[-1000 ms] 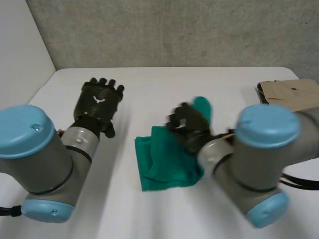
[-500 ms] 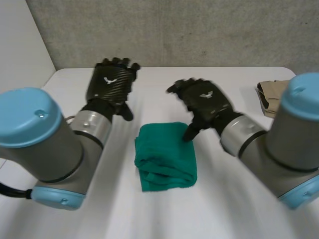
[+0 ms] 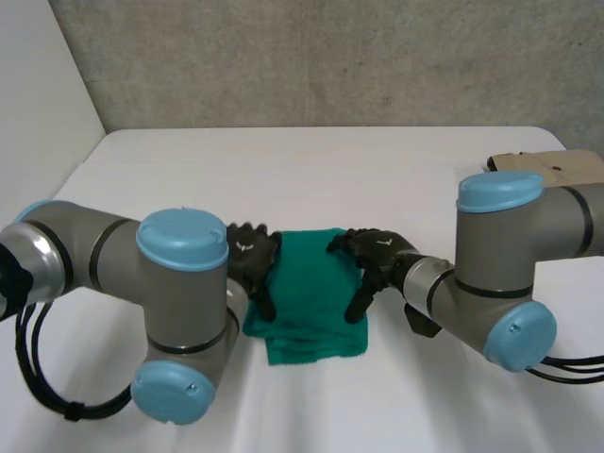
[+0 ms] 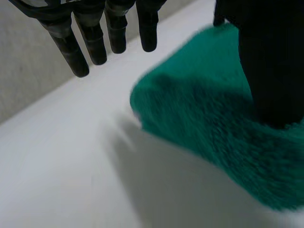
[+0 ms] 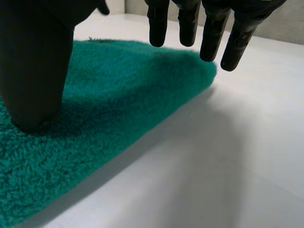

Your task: Fold the laundry.

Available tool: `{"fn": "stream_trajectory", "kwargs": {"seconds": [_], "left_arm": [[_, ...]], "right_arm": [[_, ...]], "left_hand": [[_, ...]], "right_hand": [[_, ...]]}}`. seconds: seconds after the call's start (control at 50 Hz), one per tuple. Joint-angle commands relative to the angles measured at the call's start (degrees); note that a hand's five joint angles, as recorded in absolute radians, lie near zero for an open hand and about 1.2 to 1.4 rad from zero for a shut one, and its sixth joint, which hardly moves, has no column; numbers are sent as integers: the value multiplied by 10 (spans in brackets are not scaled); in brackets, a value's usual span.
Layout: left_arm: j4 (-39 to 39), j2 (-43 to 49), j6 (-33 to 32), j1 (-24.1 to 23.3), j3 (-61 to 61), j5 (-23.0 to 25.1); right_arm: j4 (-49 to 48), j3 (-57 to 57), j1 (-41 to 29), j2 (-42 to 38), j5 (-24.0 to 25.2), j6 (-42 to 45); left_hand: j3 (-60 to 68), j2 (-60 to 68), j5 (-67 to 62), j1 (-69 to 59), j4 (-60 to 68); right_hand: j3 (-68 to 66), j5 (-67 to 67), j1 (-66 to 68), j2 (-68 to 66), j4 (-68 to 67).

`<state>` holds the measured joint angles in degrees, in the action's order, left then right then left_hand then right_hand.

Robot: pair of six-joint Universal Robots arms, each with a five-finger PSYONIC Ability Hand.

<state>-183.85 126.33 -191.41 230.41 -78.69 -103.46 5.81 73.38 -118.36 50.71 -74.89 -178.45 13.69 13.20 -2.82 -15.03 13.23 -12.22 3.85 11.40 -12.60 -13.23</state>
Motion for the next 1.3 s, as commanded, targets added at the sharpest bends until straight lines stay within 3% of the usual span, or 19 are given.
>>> {"fn": "stream_trajectory", "kwargs": {"seconds": [0.02, 0.28, 0.46, 0.54, 0.62, 0.72, 0.8, 1.08, 1.2, 1.3], "left_arm": [[17, -9, 7, -14, -51, 1], [19, -35, 6, -23, -56, -5], [16, -135, 2, -6, -39, 3], [17, -179, 1, 9, -29, 26], [21, -214, 2, 27, -19, 92], [49, -226, 7, 64, -11, 213], [89, -225, 20, 81, 5, 247], [111, -219, 33, 91, 7, 248], [111, -218, 35, 92, 6, 247], [111, -218, 43, 93, 6, 247]], "right_arm": [[31, -15, -21, -12, -8, 87], [29, -3, -28, 0, -81, 181], [-49, 76, -28, 106, -82, 180], [-99, 143, -39, 167, -83, 175], [-140, 203, -65, 197, -90, 167], [-166, 250, -96, 194, -95, 95], [-173, 252, -109, 160, -97, 63], [-273, 230, -121, 71, -100, 70], [-287, 214, -120, 49, -101, 110], [-288, 202, -121, 39, -99, 127]], "left_hand": [[1, 6, -9, 13, 5], [1, 5, -9, 13, 5], [1, 5, -9, 13, 5], [1, 5, -9, 13, 5], [1, 5, -9, 13, 5], [1, 5, -9, 13, 5], [1, 5, -9, 13, 5], [-3, 2, -6, 16, 2], [-3, 2, -6, 16, 2], [-3, 2, -6, 16, 2]], "right_hand": [[22, -38, -14, 26, 32], [22, -38, -14, 26, 32], [22, -38, -14, 26, 32], [22, -38, -14, 26, 32], [22, -38, -14, 26, 32], [22, -38, -14, 26, 32], [22, -38, -14, 26, 32], [22, -38, -14, 26, 32], [-145, 129, 153, -141, -135], [-209, 193, 217, -205, -199]]}}
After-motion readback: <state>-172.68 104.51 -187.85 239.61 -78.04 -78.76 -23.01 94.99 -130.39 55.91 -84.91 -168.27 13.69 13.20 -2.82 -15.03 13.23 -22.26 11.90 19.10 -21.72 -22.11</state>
